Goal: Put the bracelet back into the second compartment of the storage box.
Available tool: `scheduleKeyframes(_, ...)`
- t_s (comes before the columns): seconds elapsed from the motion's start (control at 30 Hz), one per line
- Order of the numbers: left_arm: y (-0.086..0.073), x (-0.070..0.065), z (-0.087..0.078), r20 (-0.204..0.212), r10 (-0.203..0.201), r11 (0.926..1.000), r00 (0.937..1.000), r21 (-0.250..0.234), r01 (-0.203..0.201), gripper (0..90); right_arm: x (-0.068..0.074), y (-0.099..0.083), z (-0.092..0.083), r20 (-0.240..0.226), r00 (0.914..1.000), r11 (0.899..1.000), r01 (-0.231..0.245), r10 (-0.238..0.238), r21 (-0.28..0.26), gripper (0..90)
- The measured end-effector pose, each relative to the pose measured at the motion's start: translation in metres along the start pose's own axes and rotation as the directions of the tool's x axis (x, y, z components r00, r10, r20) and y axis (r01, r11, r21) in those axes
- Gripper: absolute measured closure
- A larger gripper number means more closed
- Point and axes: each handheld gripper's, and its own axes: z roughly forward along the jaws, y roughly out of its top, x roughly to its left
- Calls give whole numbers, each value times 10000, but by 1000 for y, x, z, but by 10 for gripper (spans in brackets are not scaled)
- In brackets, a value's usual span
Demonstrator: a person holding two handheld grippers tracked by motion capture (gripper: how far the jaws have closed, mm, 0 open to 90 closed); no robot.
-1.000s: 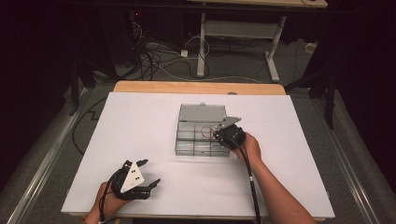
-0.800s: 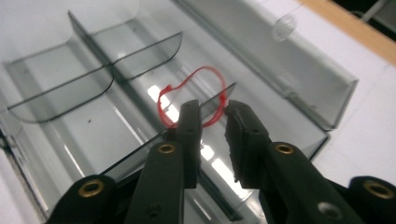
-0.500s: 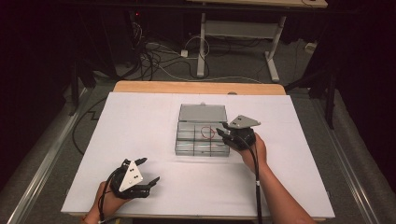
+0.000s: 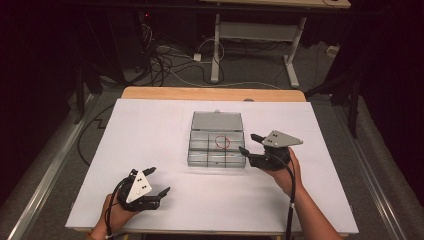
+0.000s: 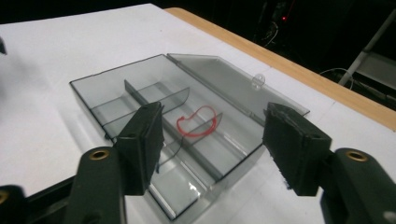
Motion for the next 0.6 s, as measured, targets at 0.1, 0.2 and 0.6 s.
scheduleKeyframes(0.1, 0, 0, -1, -7, -29, 10000, 10000, -56, 29, 223, 0, -5, -9, -71, 9999, 9998, -126, 125, -149, 350)
scheduleKeyframes(0.2, 2, 3, -1, -131, -139, 9999, 9998, -79, 138, 223, 3, -10, -18, 20, 10000, 9997, 15, -14, -227, 308)
scheduleKeyframes(0.6, 2, 12, -1, -526, -641, 9979, 9966, 56, 645, 220, 14, -34, -36, 363, 9991, 9990, 212, -197, -406, 225)
